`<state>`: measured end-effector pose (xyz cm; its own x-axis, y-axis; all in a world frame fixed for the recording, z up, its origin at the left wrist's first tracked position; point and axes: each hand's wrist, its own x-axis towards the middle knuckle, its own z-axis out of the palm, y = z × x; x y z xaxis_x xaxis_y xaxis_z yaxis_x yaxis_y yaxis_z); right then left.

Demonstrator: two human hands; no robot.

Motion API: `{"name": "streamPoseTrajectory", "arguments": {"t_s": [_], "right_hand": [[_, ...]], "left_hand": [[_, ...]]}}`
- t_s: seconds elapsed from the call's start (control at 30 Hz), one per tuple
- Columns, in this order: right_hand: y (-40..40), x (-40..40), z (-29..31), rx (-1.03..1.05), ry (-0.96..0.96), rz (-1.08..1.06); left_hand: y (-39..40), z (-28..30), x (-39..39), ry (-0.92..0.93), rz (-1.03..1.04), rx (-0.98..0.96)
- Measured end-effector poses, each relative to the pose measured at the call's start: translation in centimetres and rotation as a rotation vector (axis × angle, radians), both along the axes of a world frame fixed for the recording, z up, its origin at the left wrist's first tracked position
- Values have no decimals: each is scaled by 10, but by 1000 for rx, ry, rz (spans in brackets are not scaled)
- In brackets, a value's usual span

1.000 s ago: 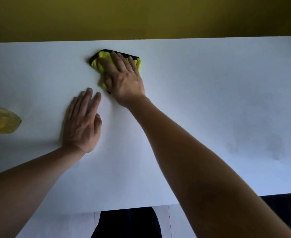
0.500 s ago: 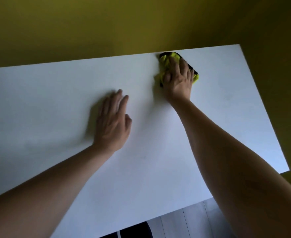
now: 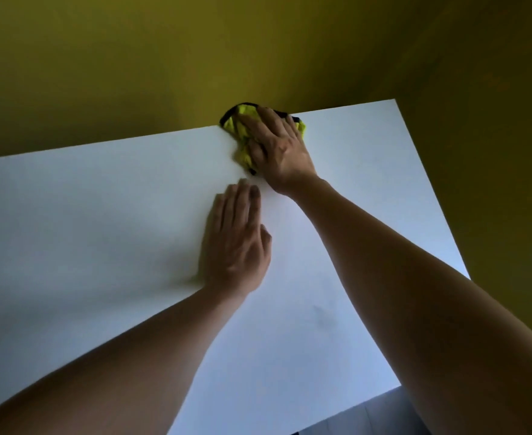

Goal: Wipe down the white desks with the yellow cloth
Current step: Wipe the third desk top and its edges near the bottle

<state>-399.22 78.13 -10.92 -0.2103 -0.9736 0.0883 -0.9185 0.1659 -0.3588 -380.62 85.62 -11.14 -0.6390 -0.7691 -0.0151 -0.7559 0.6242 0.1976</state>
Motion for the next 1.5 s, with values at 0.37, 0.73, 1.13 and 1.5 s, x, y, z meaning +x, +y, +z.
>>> {"name": "streamPoseTrajectory", "arguments": {"t_s": [0.37,0.73,1.13,1.5], "right_hand": [[43,-179,-12,-55,0,-641],[26,4,-3,-64,-45,132],[88,-143,-1,-10,-4,-596],[92,-17,-5,-130,-66,-42]], "left_hand": [[0,-5,-3,44,33,-91],[4,-8,-2,74,212,-129],[4,-11,-5,70,194,-134],[3,-11,-2,93,188,-137]]}}
